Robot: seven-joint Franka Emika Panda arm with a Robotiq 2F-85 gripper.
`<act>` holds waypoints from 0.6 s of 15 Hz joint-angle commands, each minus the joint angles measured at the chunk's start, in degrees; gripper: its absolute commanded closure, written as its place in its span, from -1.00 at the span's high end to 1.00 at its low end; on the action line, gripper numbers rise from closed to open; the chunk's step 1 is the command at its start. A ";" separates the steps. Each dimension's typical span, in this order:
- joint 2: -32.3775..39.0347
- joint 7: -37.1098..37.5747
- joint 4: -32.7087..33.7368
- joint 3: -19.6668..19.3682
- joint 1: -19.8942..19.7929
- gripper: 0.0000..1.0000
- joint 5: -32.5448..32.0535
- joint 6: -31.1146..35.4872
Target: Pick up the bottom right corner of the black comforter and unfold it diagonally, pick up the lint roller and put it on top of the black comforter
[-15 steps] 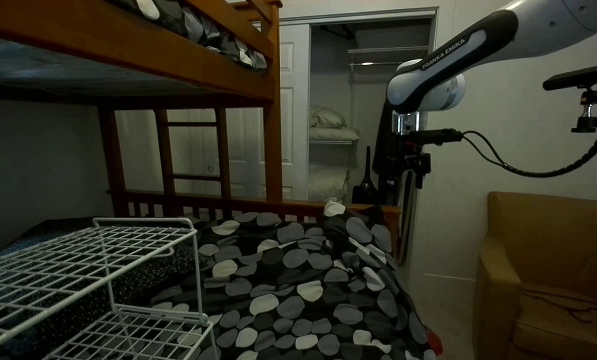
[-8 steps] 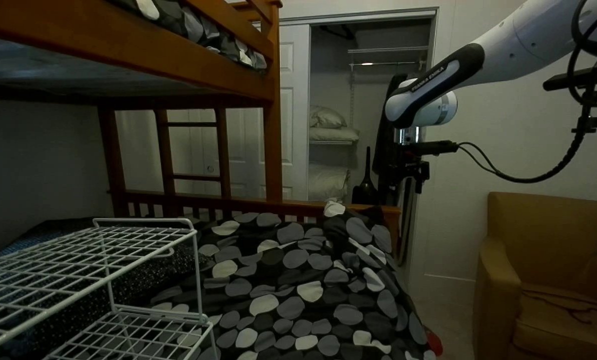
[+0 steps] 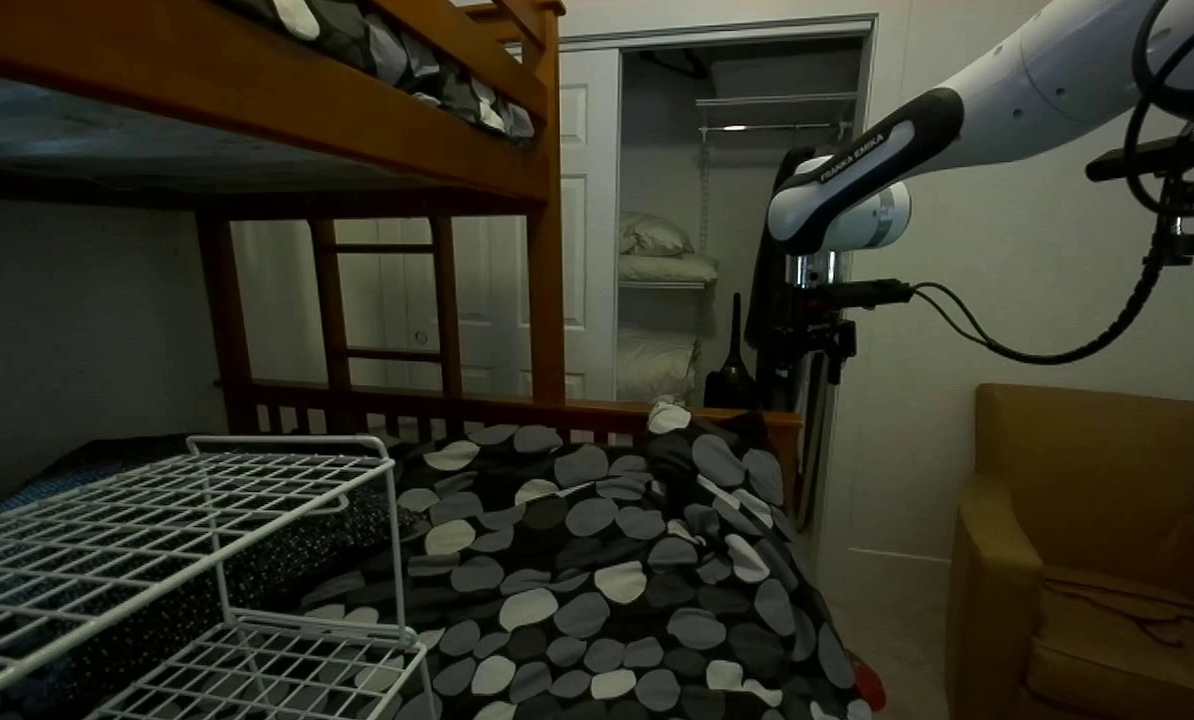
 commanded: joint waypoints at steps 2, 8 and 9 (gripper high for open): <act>8.44 -1.55 7.95 -1.09 -2.38 1.00 1.87 -1.17; 18.86 -9.78 17.38 0.27 -6.58 1.00 4.36 2.12; 19.92 -9.65 18.59 0.49 -7.15 1.00 5.44 3.49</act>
